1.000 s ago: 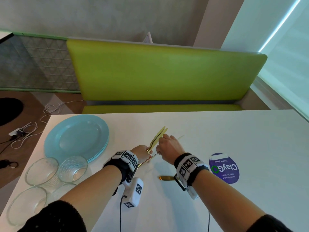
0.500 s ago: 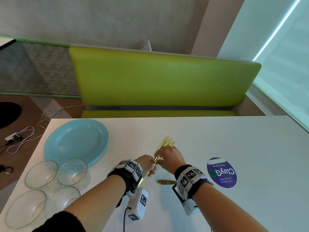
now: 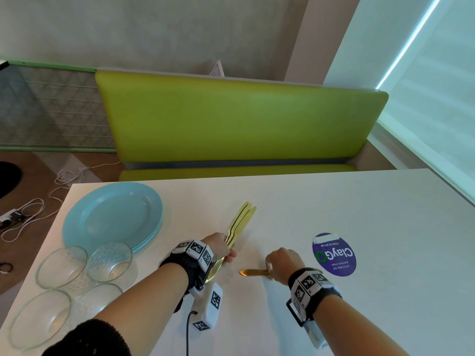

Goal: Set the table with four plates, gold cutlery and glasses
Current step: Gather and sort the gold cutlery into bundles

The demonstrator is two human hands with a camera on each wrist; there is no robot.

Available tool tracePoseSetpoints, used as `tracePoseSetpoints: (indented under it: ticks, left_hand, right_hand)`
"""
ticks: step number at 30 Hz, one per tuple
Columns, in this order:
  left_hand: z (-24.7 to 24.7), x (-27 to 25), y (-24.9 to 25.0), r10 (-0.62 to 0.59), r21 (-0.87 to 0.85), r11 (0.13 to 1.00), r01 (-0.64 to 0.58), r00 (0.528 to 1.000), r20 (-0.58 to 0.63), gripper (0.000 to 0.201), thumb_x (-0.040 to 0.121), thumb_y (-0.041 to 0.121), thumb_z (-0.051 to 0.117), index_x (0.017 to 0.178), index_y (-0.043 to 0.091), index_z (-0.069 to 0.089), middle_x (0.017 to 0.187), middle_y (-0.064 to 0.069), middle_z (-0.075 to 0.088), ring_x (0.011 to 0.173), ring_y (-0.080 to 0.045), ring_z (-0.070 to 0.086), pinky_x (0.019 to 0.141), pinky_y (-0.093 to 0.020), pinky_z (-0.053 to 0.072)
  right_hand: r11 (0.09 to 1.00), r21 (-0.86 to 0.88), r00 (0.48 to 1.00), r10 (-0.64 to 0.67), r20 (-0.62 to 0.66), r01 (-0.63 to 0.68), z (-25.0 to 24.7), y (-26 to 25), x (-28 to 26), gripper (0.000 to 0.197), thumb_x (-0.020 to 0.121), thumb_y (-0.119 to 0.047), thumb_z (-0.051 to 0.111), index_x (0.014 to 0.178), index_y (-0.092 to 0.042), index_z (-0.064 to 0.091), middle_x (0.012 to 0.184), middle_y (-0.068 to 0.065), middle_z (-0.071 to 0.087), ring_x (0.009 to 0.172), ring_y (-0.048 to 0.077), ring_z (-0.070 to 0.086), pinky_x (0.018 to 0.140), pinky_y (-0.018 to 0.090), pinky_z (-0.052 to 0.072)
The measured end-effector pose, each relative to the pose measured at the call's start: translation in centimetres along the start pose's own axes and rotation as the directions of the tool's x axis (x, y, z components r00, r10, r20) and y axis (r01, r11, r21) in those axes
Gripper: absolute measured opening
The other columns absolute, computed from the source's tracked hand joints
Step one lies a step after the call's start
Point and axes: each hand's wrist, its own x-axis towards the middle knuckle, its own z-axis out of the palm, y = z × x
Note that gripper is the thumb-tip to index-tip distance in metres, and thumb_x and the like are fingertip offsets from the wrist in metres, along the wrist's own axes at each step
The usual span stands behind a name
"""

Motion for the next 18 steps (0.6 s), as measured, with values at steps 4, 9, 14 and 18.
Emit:
tracePoseSetpoints:
  ticks: [4,9,14,18]
  left_hand:
    - [-0.1,-0.1,-0.4,-0.001,-0.04,0.999,0.0,0.999,-0.034,0.047,0.092,-0.006,0.027,0.137,-0.001,0.036,0.07,-0.004,0.053,0.055,-0.013,0.044,0.052,-0.022,0.037]
    - [-0.7,-0.4,-0.8,0.007,-0.071,0.997,-0.011,0.999,-0.05,0.038,0.091,-0.005,0.029,0.126,-0.004,0.043,0.072,-0.005,0.053,0.056,-0.014,0.044,0.05,-0.024,0.036]
    - [-1.6,-1.2,-0.5,0.028,-0.098,0.995,-0.031,0.999,-0.028,0.015,0.09,-0.006,0.034,0.1,-0.001,0.043,0.072,-0.009,0.05,0.056,-0.016,0.042,0.05,-0.025,0.034]
    - [-2.3,-1.4,-0.4,0.032,-0.11,0.993,-0.036,0.999,-0.036,0.013,0.089,-0.006,0.035,0.093,0.002,0.045,0.071,-0.008,0.048,0.056,-0.016,0.041,0.051,-0.025,0.033]
  right_hand:
    - [0.998,-0.059,1.0,-0.022,0.02,0.023,0.2,-0.1,0.1,0.026,0.088,-0.014,0.055,0.111,-0.012,0.068,0.113,0.01,0.066,0.105,0.029,0.062,0.089,0.034,0.049]
    - [0.982,-0.159,0.995,-0.098,0.014,0.099,0.2,-0.4,-0.1,0.027,0.091,-0.011,0.047,0.111,-0.009,0.065,0.112,0.013,0.065,0.104,0.032,0.061,0.086,0.035,0.048]
    - [0.978,-0.173,0.99,-0.13,-0.058,0.118,1.1,-1.1,-0.1,0.028,0.088,-0.006,0.045,0.112,-0.009,0.058,0.114,0.009,0.063,0.108,0.028,0.057,0.093,0.034,0.039]
    - [0.97,-0.172,0.939,-0.213,-0.271,0.171,0.8,-2.1,-0.1,0.031,0.037,-0.017,0.084,0.061,-0.02,0.064,0.059,-0.004,0.063,0.056,0.014,0.063,0.057,0.025,0.05]
